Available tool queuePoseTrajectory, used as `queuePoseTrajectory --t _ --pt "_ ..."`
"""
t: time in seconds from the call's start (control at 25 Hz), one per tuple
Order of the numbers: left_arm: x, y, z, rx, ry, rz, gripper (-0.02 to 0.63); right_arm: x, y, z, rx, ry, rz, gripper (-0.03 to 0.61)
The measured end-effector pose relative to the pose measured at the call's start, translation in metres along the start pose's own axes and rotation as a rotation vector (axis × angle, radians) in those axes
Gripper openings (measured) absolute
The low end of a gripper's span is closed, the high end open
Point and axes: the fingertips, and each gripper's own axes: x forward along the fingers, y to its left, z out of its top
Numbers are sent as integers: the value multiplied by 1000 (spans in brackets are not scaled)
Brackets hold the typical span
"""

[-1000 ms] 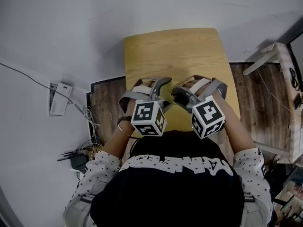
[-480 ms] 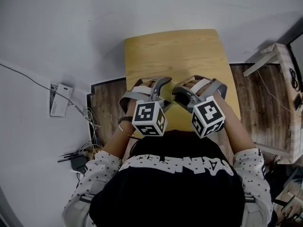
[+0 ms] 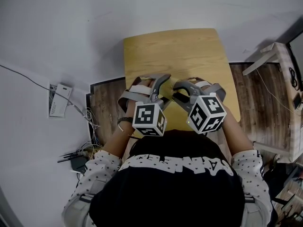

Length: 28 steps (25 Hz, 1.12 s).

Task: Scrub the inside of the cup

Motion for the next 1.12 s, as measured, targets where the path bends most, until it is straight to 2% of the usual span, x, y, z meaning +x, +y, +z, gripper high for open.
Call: queuePoseTrajectory --t 0.56,1.12 --pt "-3 5 3 39 2 40 362 -6 -13 6 623 -181 19 46" --pt "-2 6 0 70 21 55 362 -7 -21 4 1033 -339 78 46"
